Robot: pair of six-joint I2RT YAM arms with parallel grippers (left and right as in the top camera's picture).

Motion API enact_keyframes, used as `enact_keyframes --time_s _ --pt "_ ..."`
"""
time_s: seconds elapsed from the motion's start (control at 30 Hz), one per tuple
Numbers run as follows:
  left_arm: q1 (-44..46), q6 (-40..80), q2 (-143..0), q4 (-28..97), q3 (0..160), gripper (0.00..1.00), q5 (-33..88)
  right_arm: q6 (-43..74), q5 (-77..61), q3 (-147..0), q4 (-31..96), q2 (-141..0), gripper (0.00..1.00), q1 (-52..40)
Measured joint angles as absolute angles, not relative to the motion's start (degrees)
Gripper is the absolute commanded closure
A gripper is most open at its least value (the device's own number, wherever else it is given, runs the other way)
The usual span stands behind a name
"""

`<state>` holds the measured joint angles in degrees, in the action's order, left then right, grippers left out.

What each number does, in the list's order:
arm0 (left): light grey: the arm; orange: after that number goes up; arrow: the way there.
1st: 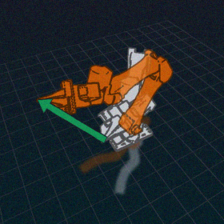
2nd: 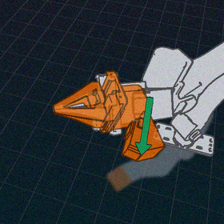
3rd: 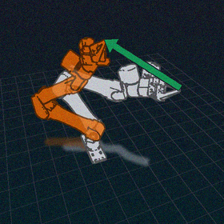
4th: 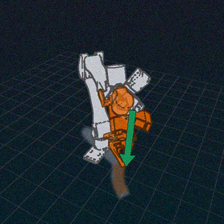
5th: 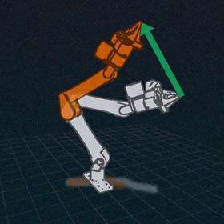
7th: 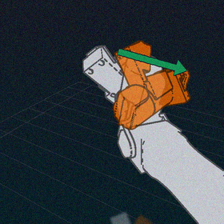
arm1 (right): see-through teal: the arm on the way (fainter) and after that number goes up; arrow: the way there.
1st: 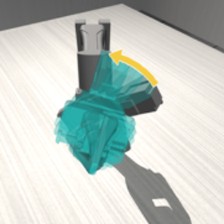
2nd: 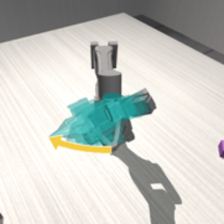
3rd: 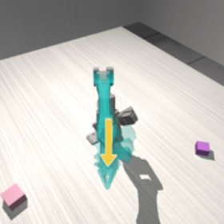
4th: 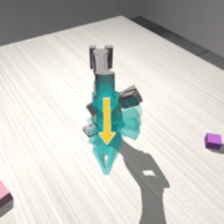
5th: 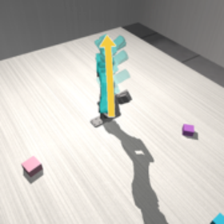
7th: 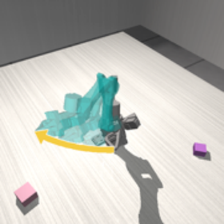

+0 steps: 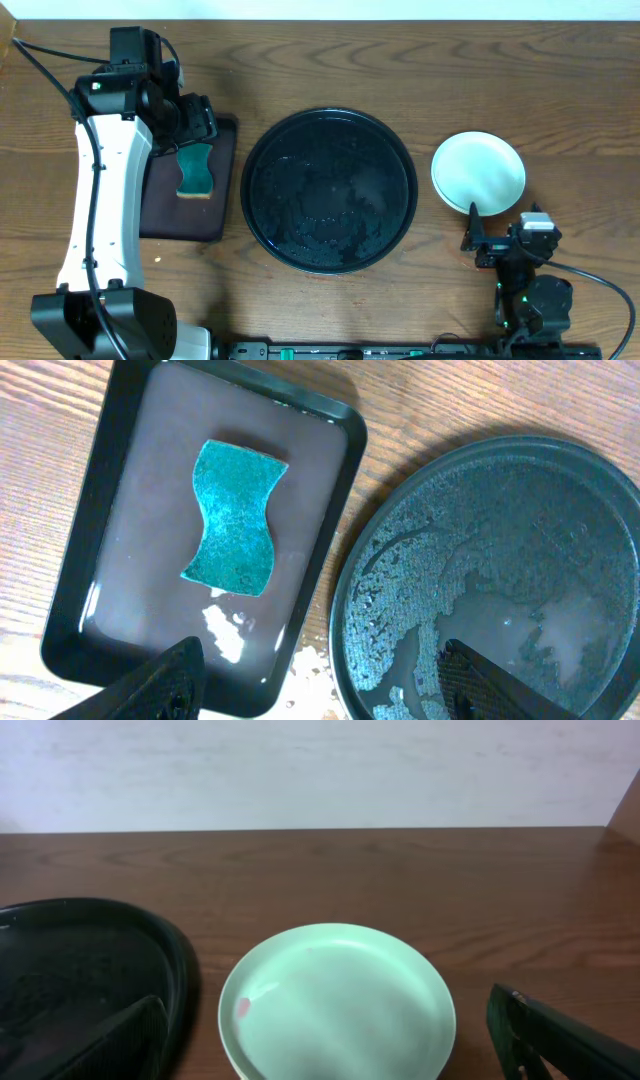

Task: Clean dirty plates on tray and stack at the side

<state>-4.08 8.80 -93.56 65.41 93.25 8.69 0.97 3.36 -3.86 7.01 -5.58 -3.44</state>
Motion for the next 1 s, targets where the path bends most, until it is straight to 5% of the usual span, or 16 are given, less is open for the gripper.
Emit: enact_keyframes --time_s 1.0 --pt "-4.08 8.80 -93.56 65.41 93.25 0.25 8.67 0.97 2.96 -1.80 6.28 -0.84 0.01 -3.44"
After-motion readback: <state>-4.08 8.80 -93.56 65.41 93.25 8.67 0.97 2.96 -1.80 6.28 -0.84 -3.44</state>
